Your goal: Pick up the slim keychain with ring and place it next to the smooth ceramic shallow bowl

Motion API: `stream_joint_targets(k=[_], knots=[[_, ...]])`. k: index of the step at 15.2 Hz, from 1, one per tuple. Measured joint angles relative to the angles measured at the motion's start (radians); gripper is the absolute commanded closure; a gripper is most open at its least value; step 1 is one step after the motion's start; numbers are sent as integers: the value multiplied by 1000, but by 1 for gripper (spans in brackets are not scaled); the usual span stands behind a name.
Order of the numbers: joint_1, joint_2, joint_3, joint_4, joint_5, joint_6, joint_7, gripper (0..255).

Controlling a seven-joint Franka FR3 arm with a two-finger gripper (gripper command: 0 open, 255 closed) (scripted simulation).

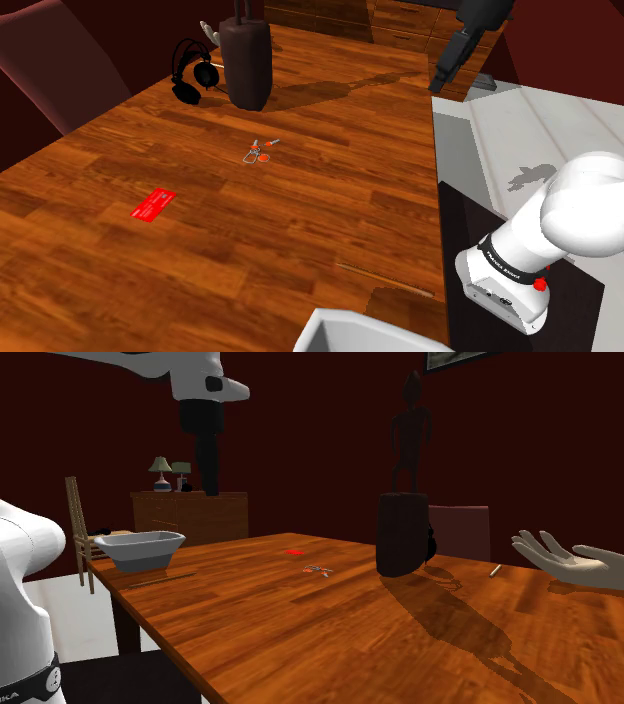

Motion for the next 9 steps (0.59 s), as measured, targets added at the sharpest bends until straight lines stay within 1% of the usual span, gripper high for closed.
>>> stream_joint_targets(k=[2, 6, 9], knots=[[2, 14, 6, 2, 2, 11, 4, 0], [21, 117, 61, 19, 21, 95, 40, 0], [33, 216, 106, 42, 29, 169, 71, 0]])
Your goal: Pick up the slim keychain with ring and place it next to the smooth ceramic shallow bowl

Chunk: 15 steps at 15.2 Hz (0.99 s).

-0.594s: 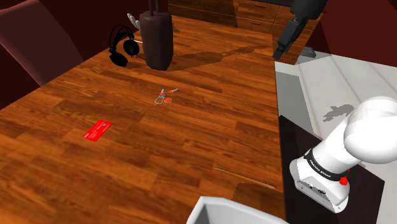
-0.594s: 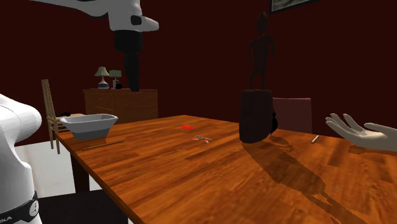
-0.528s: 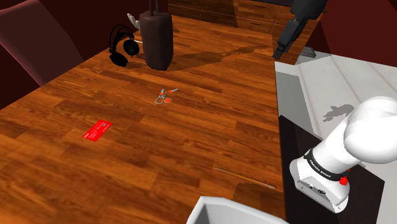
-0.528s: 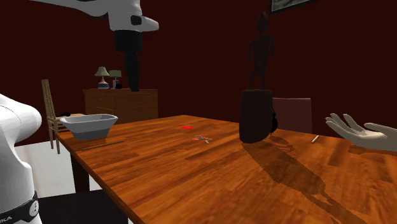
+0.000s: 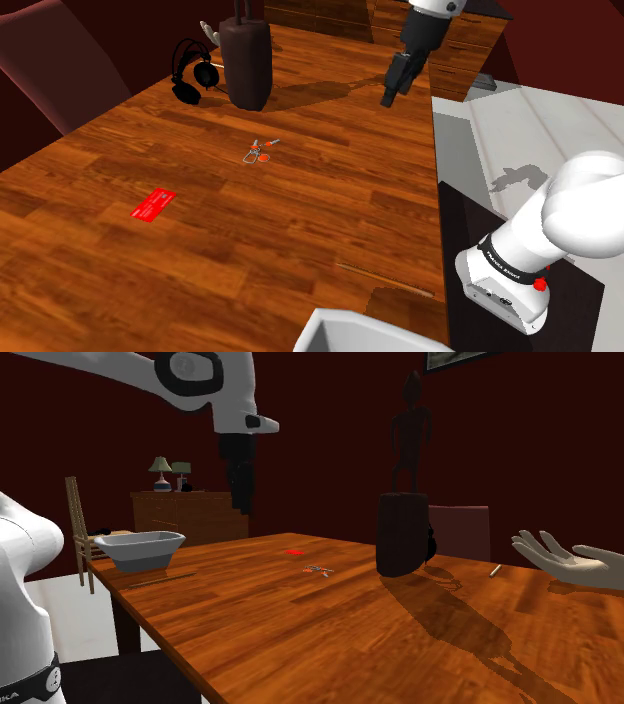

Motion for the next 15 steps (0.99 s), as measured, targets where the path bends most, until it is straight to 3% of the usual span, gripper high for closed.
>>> stream_joint_targets(k=[8, 15], knots=[[20, 285, 109, 124, -26, 153, 95, 0], [43, 564, 182, 302, -117, 234, 204, 0]])
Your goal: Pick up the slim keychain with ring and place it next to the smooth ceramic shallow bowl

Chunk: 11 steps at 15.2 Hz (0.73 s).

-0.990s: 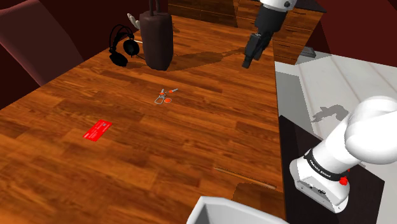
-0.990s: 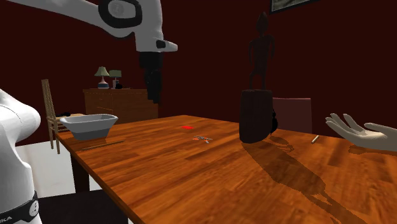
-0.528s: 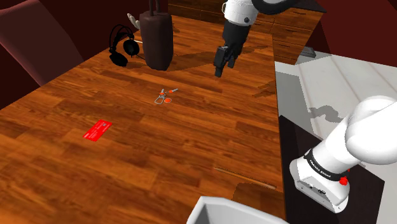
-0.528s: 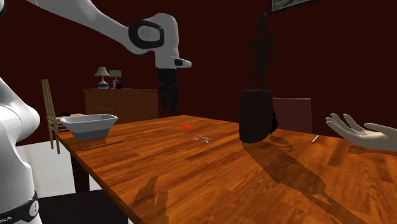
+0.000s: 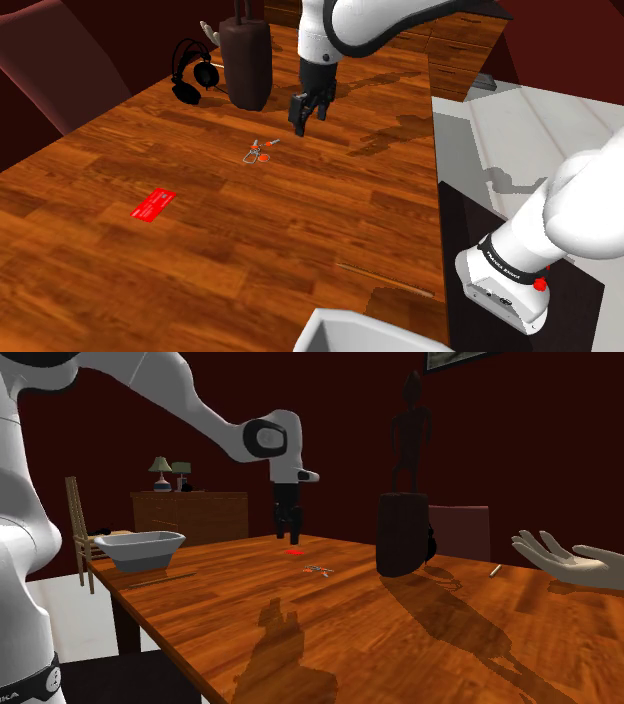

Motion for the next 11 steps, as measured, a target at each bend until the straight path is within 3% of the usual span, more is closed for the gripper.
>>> stream_joint_targets(k=[9, 11], knots=[[89, 366, 25, 320, -158, -2, 135, 0], [103, 409, 22, 351, -175, 5, 148, 0]])
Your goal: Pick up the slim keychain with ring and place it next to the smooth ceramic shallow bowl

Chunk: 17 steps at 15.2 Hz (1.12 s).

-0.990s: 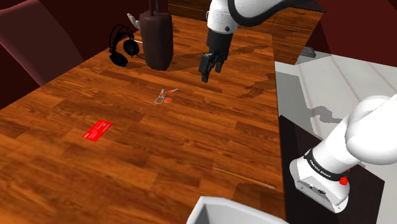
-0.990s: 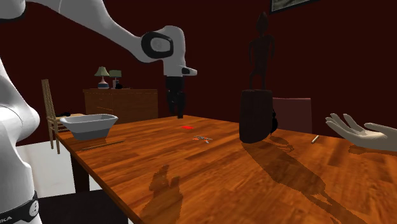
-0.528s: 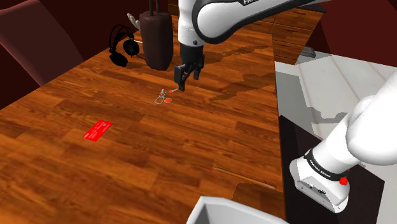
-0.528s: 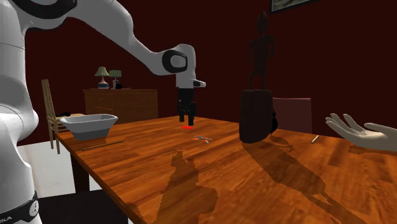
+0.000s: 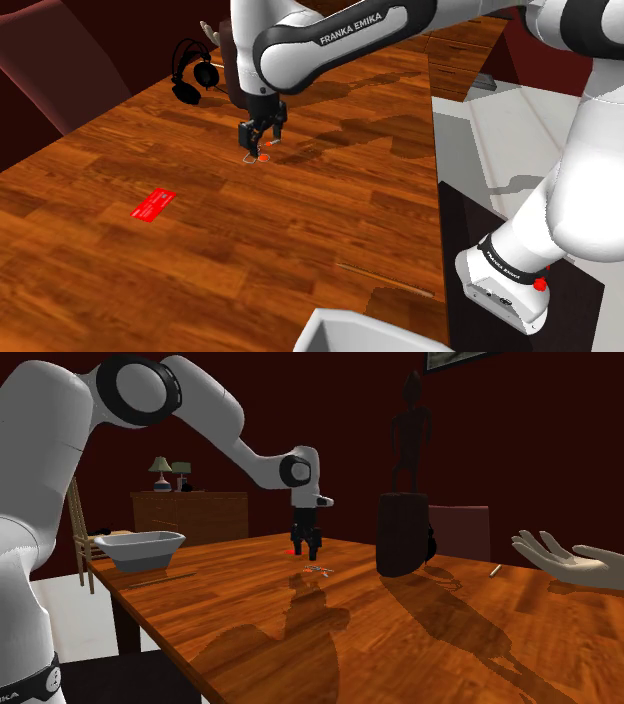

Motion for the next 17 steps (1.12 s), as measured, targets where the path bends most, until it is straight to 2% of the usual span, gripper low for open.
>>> stream_joint_targets(k=[6, 13, 14, 17], knots=[[7, 47, -9, -22, -20, 66, 11, 0], [8, 55, -10, -27, -23, 78, 13, 0], [8, 55, -10, -27, -23, 78, 13, 255], [12, 50, -6, -17, -21, 77, 14, 255]])
